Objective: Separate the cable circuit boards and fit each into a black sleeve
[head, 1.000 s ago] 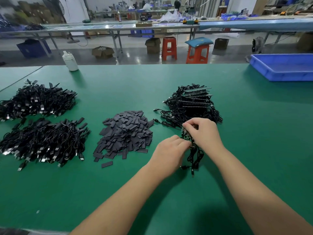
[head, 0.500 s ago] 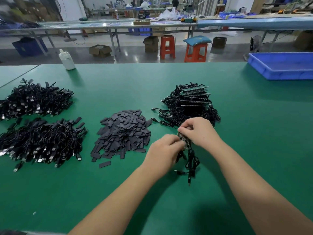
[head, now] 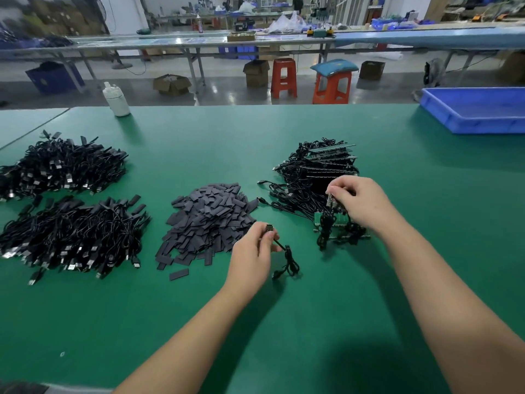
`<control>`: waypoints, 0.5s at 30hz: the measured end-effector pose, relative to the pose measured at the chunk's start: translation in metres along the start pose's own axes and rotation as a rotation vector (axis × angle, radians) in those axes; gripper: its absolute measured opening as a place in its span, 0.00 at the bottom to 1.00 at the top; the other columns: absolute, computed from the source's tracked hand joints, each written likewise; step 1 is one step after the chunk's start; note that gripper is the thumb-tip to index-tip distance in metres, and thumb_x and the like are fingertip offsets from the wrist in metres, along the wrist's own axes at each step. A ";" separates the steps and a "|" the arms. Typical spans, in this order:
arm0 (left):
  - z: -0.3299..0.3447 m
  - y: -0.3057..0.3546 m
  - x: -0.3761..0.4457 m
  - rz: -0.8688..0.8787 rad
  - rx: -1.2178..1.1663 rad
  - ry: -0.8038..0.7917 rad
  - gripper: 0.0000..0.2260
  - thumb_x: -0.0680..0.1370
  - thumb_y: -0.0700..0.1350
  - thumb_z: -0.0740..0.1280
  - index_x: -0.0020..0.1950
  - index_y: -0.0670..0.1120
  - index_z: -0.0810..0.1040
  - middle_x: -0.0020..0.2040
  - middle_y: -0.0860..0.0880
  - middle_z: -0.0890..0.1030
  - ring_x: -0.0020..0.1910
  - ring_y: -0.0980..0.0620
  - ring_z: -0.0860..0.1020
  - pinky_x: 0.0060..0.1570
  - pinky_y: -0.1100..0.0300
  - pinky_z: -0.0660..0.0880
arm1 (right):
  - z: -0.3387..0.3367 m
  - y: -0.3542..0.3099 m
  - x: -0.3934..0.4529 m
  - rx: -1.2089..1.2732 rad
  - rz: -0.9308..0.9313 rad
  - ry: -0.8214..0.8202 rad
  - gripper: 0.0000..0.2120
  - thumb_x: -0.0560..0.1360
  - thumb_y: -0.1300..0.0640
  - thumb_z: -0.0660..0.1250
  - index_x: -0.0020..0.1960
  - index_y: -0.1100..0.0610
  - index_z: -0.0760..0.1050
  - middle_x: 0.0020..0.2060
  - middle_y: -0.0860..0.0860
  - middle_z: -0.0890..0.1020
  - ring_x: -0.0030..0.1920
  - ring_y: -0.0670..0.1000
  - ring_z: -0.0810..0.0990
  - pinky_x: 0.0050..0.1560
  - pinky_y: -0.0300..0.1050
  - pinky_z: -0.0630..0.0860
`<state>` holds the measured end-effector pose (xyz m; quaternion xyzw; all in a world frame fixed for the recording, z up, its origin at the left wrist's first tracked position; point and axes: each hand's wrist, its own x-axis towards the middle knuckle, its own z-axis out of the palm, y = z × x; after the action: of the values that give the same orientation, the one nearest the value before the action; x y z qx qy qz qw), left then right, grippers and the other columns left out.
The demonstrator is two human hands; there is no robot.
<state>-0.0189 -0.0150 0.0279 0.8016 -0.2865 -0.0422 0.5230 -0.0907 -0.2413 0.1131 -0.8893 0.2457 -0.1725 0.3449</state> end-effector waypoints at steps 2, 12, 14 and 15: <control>-0.002 -0.001 0.001 -0.044 -0.061 -0.024 0.10 0.83 0.46 0.59 0.45 0.57 0.73 0.42 0.58 0.83 0.41 0.54 0.84 0.43 0.50 0.80 | -0.003 0.003 0.006 -0.082 0.006 -0.113 0.09 0.80 0.49 0.64 0.43 0.42 0.79 0.33 0.47 0.80 0.28 0.46 0.70 0.33 0.42 0.69; 0.008 0.004 0.002 -0.284 -0.465 -0.243 0.07 0.84 0.40 0.58 0.48 0.41 0.73 0.44 0.44 0.80 0.33 0.45 0.81 0.34 0.52 0.80 | 0.043 0.043 0.030 -0.361 0.058 -0.312 0.07 0.81 0.51 0.64 0.51 0.46 0.81 0.48 0.50 0.84 0.43 0.51 0.80 0.48 0.47 0.79; 0.011 0.007 0.000 -0.289 -0.467 -0.282 0.07 0.84 0.40 0.59 0.48 0.41 0.73 0.43 0.46 0.81 0.33 0.44 0.81 0.33 0.53 0.80 | 0.052 0.051 0.030 -0.442 0.045 -0.295 0.10 0.81 0.53 0.63 0.60 0.49 0.80 0.57 0.52 0.81 0.52 0.54 0.79 0.57 0.51 0.78; 0.013 0.008 -0.001 -0.283 -0.459 -0.297 0.07 0.84 0.41 0.59 0.48 0.41 0.74 0.42 0.46 0.82 0.34 0.44 0.82 0.33 0.53 0.80 | 0.056 0.053 0.029 -0.481 0.016 -0.245 0.13 0.81 0.53 0.63 0.64 0.50 0.79 0.60 0.53 0.79 0.57 0.55 0.77 0.60 0.52 0.76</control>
<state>-0.0273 -0.0273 0.0286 0.6796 -0.2282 -0.2951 0.6316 -0.0573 -0.2620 0.0409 -0.9580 0.2431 0.0024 0.1522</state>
